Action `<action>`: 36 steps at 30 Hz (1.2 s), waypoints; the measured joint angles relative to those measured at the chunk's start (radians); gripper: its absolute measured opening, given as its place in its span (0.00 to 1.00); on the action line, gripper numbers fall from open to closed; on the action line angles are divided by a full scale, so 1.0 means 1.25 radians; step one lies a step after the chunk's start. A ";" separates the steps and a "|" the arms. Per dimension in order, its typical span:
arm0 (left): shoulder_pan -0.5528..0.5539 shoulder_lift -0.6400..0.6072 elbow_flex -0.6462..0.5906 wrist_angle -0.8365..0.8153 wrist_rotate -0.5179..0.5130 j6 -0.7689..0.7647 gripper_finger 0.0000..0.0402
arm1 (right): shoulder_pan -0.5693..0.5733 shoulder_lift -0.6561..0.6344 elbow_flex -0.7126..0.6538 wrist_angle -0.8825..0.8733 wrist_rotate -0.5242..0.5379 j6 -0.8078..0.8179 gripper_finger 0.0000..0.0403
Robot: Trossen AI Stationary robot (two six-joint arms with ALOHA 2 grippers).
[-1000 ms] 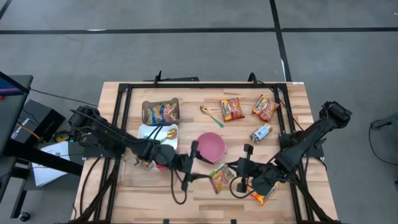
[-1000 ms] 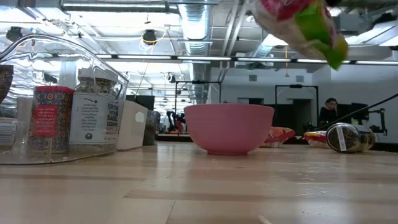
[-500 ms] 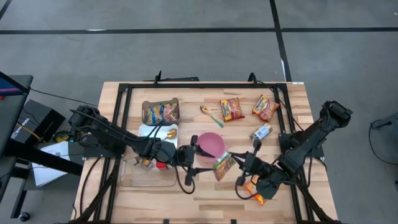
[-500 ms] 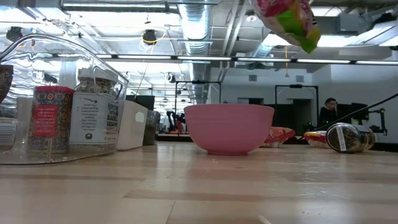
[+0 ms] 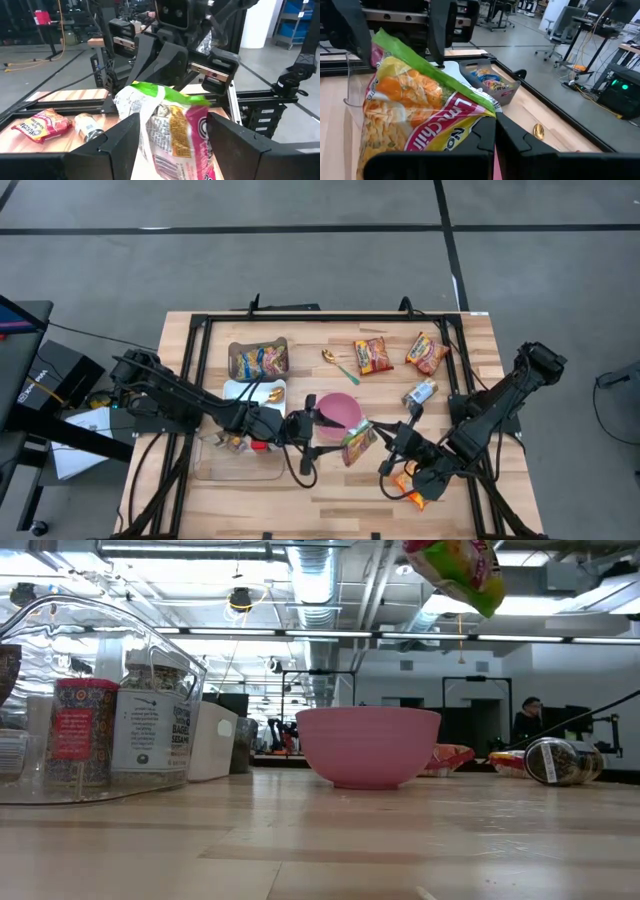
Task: Pick & Place Food Item
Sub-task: Put the green noodle pack into the black transparent bin
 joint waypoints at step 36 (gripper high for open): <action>0.027 -0.060 0.000 -0.088 -0.091 0.030 0.00 | 0.083 0.001 0.001 -0.004 0.056 -0.065 0.14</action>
